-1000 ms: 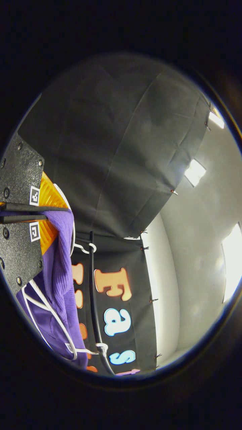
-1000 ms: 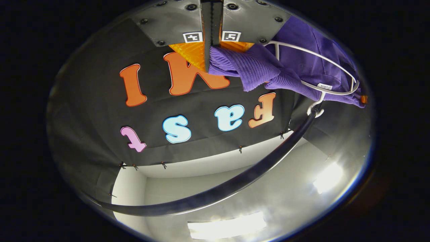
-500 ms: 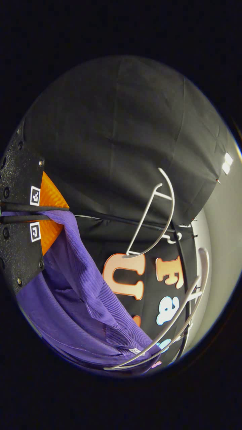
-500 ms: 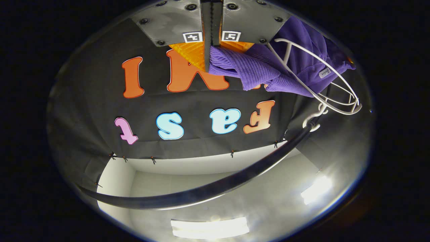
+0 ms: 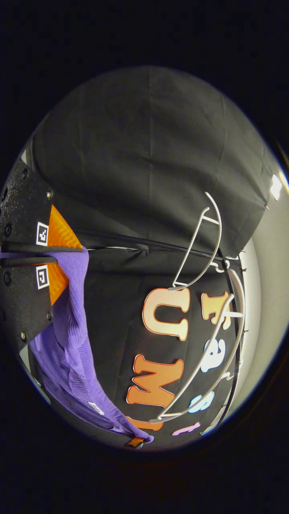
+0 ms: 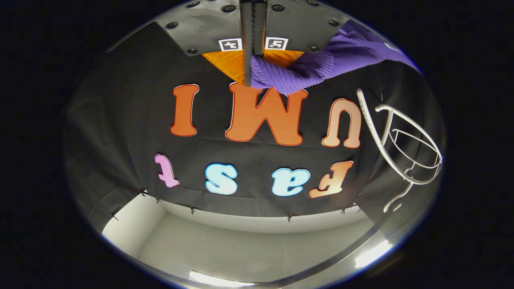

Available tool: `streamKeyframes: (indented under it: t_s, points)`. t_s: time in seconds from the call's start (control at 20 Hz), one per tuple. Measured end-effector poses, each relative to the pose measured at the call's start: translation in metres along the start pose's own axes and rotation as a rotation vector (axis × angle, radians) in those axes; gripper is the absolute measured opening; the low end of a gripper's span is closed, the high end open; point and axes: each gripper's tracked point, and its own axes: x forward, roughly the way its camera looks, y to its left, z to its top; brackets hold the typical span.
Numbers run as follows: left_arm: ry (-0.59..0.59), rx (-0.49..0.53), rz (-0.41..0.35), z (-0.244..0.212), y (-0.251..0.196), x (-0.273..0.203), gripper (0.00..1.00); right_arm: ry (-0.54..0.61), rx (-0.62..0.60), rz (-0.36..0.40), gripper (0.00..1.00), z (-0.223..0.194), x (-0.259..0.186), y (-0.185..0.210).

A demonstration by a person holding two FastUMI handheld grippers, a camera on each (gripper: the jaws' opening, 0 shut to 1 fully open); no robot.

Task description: Grasp the clothes on the hanger with both hands and then place them into the laundry hamper below.

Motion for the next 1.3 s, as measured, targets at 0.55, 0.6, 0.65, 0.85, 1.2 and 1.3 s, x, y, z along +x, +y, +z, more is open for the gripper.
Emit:
streamKeyframes:
  t_s: [0.55, 0.6, 0.65, 0.85, 1.2, 1.3]
  points:
    - [0.106, -0.145, -0.283, -0.008, -0.158, -0.055, 0.04, 0.13, 0.182, 0.49, 0.07, -0.032, -0.075, 0.109]
    - [0.164, -0.136, -0.335, -0.025, -0.176, -0.058, 0.05, 0.156, 0.185, 0.533, 0.07, -0.049, -0.092, 0.124]
    - [0.219, -0.109, -0.358, -0.04, -0.183, -0.055, 0.05, 0.189, 0.187, 0.553, 0.07, -0.064, -0.102, 0.136]
    - [0.438, 0.003, -0.288, -0.12, -0.189, -0.058, 0.08, 0.443, 0.142, 0.598, 0.08, -0.169, -0.157, 0.165]
    - [0.738, 0.161, -0.223, -0.228, -0.156, -0.116, 0.95, 0.86, -0.036, 0.614, 0.85, -0.315, -0.239, 0.153]
    - [0.734, 0.11, -0.24, -0.225, -0.162, -0.114, 0.98, 0.965, -0.067, 0.624, 0.81, -0.347, -0.264, 0.149]
